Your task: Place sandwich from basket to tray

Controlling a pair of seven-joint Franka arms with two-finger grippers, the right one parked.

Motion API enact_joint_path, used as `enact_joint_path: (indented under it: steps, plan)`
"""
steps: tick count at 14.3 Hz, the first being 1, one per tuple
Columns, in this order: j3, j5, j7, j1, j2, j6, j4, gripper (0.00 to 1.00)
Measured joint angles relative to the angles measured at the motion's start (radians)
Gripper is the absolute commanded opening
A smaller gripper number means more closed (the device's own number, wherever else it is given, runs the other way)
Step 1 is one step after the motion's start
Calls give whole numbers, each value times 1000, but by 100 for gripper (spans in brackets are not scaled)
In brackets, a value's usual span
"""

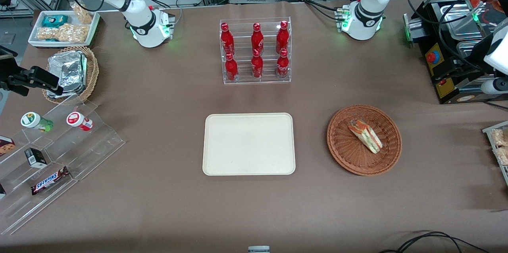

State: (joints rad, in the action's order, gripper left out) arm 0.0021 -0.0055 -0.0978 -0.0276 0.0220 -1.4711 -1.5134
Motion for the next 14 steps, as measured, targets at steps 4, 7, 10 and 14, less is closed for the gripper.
enact_joint_path:
  steps: [4, 7, 10, 14]
  plan:
    - [0, 0, 0, 0, 6, 0, 0, 100]
    - [0, 0, 0, -1, 12, 0, -3, 100]
    - [-1, 0, 0, -4, 24, 1, -31, 100]
    - [-4, 0, 0, -17, 33, -16, -122, 100]
